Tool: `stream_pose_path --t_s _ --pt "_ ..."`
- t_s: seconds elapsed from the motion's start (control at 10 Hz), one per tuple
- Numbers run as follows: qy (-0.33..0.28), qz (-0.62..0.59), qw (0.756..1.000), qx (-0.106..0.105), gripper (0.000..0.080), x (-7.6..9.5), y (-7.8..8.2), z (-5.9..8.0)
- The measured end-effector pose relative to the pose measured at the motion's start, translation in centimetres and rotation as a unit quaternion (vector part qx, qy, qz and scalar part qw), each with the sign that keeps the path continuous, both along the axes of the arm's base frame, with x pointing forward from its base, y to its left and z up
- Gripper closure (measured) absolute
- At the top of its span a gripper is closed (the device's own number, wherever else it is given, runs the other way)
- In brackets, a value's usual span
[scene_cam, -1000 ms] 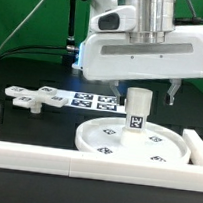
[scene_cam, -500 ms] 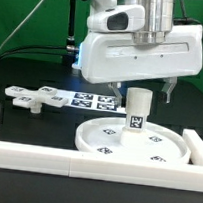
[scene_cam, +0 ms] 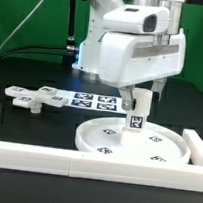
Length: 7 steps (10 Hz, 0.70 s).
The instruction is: Assemble round table
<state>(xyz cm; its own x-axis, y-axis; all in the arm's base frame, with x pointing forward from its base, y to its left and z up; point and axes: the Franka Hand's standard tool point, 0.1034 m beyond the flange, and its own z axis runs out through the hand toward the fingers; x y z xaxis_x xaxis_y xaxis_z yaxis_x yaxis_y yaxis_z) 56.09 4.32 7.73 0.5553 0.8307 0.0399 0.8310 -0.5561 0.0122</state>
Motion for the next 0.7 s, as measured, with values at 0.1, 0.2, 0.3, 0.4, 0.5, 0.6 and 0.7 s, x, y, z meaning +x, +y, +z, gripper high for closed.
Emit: stream_pose_path --t_s 0.1,0.2,0.3,0.4,0.5,0.6,0.7 --pt "-0.001 0.038 0.999 -0.006 0.0151 0.0 -0.08 0.0" --pt "-0.002 0.075 0.997 -0.01 0.0151 0.03 -0.23 0.0" --pt "-0.003 0.098 0.995 -0.011 0.0151 0.02 -0.28 -0.01" --pt "-0.003 0.119 0.993 -0.013 0.0151 0.03 -0.33 -0.01" --pt "-0.003 0.134 0.991 -0.015 0.0151 0.03 -0.4 -0.01" --pt "-0.003 0.131 0.991 -0.015 0.0273 0.03 -0.41 -0.01" --pt "-0.003 0.13 0.991 -0.015 0.0395 0.02 -0.44 -0.02"
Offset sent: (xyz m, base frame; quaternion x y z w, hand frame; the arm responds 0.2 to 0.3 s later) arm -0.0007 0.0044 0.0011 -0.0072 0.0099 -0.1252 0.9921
